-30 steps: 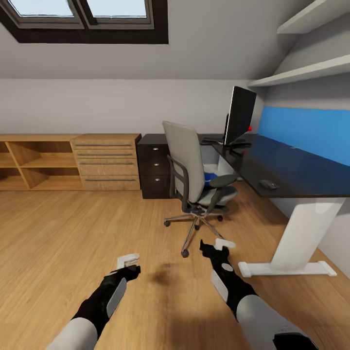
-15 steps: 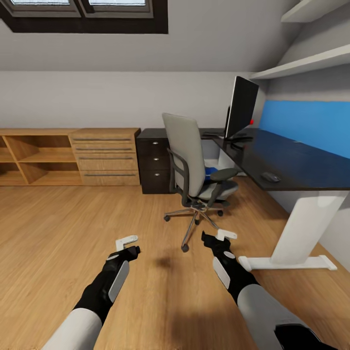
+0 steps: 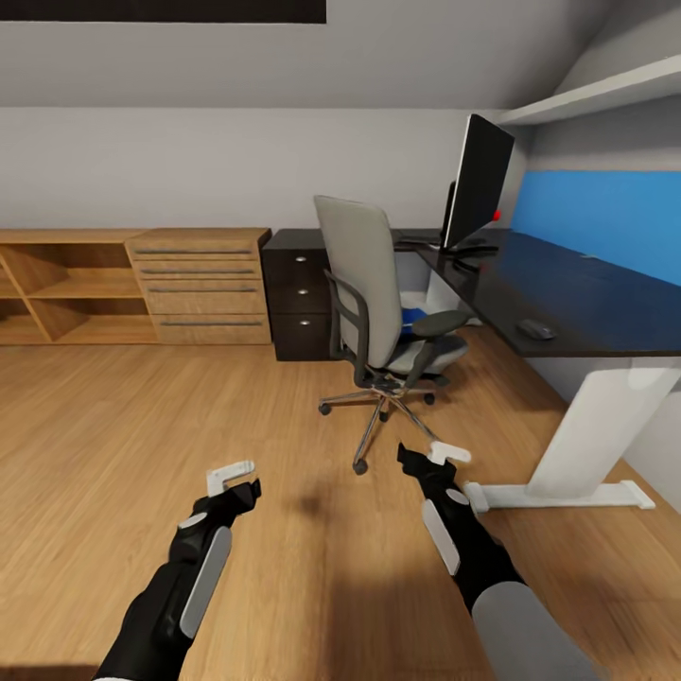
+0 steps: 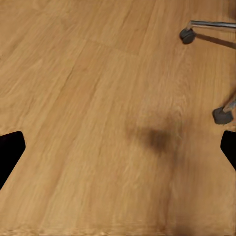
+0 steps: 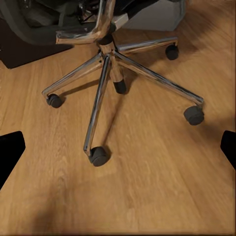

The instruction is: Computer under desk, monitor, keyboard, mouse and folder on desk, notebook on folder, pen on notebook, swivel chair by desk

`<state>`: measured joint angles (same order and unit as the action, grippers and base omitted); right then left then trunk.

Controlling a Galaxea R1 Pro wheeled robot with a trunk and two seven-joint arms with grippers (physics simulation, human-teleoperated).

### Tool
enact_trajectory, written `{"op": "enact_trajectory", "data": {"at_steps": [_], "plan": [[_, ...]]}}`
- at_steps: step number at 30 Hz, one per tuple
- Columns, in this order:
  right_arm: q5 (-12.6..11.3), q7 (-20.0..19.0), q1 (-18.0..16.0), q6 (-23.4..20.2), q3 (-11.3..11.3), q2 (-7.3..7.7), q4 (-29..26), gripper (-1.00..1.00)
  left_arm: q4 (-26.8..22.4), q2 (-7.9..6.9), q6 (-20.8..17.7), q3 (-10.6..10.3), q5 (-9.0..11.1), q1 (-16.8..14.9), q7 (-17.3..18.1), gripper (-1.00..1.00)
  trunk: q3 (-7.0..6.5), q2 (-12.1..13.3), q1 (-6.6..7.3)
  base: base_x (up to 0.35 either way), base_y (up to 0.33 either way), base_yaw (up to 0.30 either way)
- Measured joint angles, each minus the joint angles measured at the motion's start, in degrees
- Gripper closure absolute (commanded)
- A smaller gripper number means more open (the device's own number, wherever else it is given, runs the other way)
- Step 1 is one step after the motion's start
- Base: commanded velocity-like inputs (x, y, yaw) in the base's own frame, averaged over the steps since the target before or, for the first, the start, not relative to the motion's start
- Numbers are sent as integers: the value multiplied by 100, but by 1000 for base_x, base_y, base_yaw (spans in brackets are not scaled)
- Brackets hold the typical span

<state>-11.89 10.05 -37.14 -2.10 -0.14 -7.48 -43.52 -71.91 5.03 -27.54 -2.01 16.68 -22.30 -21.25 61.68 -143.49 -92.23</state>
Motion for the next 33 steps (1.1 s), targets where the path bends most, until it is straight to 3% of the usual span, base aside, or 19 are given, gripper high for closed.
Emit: {"op": "enact_trajectory", "data": {"at_steps": [7,14,17,27,33], "plan": [[3,9,412,-526,-8,0,-905,-100,-90,0,-332,-1,2,58,0,-100,155,-9,-18,0,0,0],[10,24,472,-581,-3,-6,-1025,-100,-90,0,-365,-1,2,61,-1,-100,310,-19,-36,0,0,0],[12,44,480,-582,-14,2,-1045,-100,118,-3,-357,-1,-11,62,9,-100,311,-19,-36,61,0,0],[19,34,481,-441,-20,323,-1050,-100,329,-24,-327,-15,-22,62,34,-100,311,-19,-32,283,0,0],[79,46,481,21,-19,596,-1023,-100,333,-26,-320,-18,-21,62,27,-100,311,-19,-32,319,-12,0]]}}
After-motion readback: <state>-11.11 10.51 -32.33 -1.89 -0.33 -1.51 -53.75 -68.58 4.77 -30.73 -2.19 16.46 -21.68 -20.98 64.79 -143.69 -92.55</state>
